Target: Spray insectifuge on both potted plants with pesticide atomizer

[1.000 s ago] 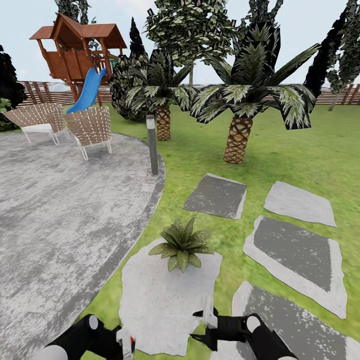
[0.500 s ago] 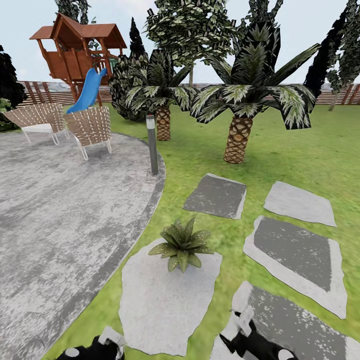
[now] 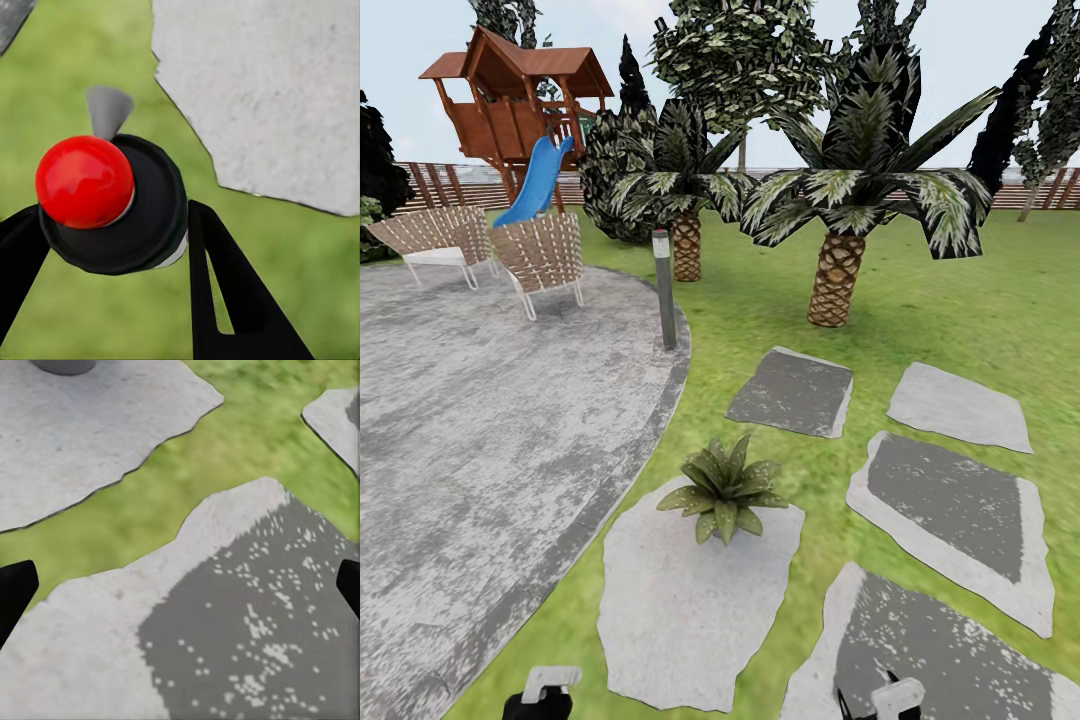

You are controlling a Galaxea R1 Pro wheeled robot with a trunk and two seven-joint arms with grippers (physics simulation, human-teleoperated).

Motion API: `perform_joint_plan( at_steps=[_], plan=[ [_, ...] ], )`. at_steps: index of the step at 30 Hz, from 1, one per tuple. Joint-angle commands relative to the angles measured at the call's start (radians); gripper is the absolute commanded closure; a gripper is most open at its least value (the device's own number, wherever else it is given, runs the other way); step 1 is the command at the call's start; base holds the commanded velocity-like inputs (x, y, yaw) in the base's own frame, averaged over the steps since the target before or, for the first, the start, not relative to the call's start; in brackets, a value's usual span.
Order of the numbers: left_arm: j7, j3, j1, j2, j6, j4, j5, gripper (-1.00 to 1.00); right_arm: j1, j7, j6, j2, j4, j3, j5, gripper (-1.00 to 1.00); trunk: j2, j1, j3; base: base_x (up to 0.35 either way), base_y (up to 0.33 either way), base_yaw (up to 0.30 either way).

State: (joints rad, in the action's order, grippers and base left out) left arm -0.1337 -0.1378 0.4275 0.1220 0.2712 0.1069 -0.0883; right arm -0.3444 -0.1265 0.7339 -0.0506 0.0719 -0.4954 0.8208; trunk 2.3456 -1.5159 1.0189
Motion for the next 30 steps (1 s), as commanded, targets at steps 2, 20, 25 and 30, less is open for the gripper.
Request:
perform_joint_plan(
  at_steps=[2,20,25,30],
  plan=[
    [-0.003,-0.009,-0.002,0.002,0.004,-0.001,-0.009,1.00,-0.001,-0.008,0.002,0.000,-0.001,-0.003,0.011,-1.00,0.000,0.000,0.001,0.000,0.000,0.000],
    [-0.003,-0.008,-0.019,-0.002,0.006,0.001,-0.009,1.00,-0.001,-0.004,0.002,-0.004,0.004,-0.028,-0.129,-1.00,0.000,0.000,0.001,0.000,0.000,0.144],
    [-0.003,-0.008,-0.019,-0.002,0.006,0.001,-0.010,1.00,-0.001,-0.004,0.002,-0.003,0.003,-0.028,-0.129,-1.00,0.000,0.000,0.001,0.000,0.000,0.277],
    [-0.003,-0.008,-0.020,-0.002,0.006,0.001,-0.010,1.00,-0.001,-0.003,0.002,-0.003,0.003,-0.028,-0.128,-1.00,0.000,0.000,0.001,0.000,0.000,0.277]
  ],
)
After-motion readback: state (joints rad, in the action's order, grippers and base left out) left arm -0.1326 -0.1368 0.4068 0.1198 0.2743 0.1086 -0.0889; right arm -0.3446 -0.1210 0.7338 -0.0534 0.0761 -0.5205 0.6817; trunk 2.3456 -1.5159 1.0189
